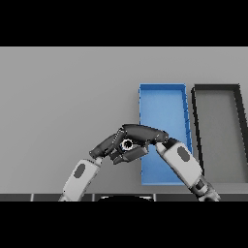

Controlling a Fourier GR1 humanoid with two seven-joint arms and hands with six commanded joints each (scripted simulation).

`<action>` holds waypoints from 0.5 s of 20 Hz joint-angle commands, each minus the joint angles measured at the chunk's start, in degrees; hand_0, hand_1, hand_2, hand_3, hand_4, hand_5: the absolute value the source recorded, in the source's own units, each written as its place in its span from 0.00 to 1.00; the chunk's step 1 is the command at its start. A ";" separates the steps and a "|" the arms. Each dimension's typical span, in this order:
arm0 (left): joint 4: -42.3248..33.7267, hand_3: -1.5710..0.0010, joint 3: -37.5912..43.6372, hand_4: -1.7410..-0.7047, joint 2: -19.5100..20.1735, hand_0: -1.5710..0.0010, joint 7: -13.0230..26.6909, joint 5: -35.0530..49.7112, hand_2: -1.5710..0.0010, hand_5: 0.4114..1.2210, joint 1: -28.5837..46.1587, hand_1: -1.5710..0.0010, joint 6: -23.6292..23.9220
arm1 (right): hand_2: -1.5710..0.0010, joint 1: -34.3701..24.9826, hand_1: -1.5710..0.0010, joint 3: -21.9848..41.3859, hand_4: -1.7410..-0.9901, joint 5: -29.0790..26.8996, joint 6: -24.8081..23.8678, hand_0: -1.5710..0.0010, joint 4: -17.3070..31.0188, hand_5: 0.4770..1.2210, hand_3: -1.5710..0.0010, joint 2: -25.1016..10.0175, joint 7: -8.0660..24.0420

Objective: Pick up the blue pipe and place it into the blue bin.

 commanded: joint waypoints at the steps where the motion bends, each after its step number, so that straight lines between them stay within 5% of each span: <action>1: -0.54 0.11 -0.06 0.01 0.11 0.00 -0.53 -0.27 0.02 1.00 0.61 0.00 0.05 | 0.06 -0.08 0.06 0.27 0.35 0.14 0.15 0.06 -0.68 0.81 0.09 -0.05 0.77; 7: -0.07 0.09 0.29 0.01 -0.96 0.00 -1.57 -1.59 0.00 1.00 0.42 0.00 0.60 | 0.02 1.31 0.02 -0.83 0.33 -5.65 -0.86 0.02 -1.28 0.95 0.02 2.00 6.96; 8: -0.89 0.20 -0.07 0.01 -0.69 0.00 -2.28 -1.70 0.00 1.00 1.42 0.00 0.29 | 0.01 2.39 0.01 -0.41 0.33 -5.91 -0.76 0.01 -2.15 0.96 0.02 2.41 6.80; 10: -1.62 0.46 -0.06 0.22 -0.13 0.25 -1.60 -3.47 0.32 1.00 1.62 0.30 0.26 | 0.01 2.32 0.01 -1.01 0.33 -3.76 -1.44 0.01 -1.86 0.97 0.01 3.09 5.27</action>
